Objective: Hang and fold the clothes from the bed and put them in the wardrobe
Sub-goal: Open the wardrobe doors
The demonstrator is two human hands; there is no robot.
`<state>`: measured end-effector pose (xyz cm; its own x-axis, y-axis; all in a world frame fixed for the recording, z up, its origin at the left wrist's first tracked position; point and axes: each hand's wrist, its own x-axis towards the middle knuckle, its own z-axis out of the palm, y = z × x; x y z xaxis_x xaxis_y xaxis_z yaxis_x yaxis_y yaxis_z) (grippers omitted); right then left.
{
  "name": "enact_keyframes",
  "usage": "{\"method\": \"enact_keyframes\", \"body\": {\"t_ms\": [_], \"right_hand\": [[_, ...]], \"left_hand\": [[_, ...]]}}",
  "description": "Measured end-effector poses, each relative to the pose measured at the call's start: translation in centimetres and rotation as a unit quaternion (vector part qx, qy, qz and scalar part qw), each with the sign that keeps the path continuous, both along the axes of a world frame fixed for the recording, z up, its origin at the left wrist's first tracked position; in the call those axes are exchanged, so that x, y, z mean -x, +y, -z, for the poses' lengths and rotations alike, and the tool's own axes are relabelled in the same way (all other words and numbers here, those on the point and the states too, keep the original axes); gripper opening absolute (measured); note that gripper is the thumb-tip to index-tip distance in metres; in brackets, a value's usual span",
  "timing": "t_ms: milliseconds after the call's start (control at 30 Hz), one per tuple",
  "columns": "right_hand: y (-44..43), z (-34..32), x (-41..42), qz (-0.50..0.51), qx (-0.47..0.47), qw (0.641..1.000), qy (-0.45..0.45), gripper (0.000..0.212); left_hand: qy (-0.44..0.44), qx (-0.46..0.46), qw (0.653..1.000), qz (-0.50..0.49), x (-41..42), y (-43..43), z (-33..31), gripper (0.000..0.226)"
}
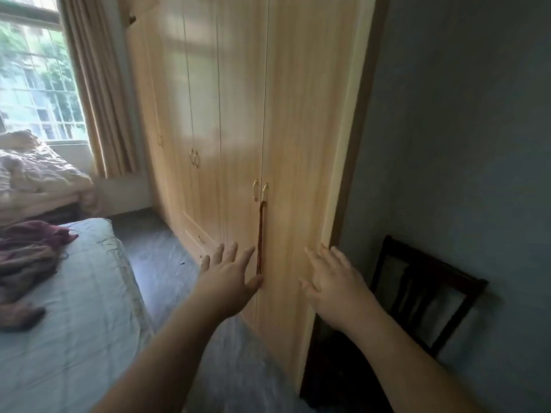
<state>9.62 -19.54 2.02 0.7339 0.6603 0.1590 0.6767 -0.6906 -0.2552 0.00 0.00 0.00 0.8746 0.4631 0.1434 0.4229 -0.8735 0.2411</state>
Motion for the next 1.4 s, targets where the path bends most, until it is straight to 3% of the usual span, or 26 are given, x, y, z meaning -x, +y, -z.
{"method": "enact_keyframes", "body": {"t_ms": [167,567,900,1100,1300,1400], "right_hand": [[9.1,0.8,-8.1,0.002,0.015,1.000,-0.016,0.067],[31.7,0.4,-26.7,-0.125,0.008,0.992,0.003,0.065],[53.6,2.5,-37.6,-0.238,0.023,0.971,0.010,0.066],[68.3,1.9,-42.9,-0.323,0.018,0.946,0.015,0.066],[81.7,4.0,-43.8,-0.382,-0.012,0.922,0.058,0.064],[87.7,5.0,-44.6,-0.394,-0.007,0.918,0.035,0.063]], "left_hand": [[0.004,-0.002,0.999,-0.044,-7.4,8.1,1.2,0.070],[0.021,0.013,0.993,-0.119,-22.6,29.2,0.9,0.071],[0.035,0.002,0.975,-0.220,-29.7,46.2,1.4,0.071],[0.032,-0.008,0.947,-0.320,-32.6,57.4,0.8,0.072],[0.052,0.041,0.914,-0.401,-32.3,67.3,1.9,0.069],[0.041,0.046,0.901,-0.429,-32.4,73.1,2.8,0.069]]}}
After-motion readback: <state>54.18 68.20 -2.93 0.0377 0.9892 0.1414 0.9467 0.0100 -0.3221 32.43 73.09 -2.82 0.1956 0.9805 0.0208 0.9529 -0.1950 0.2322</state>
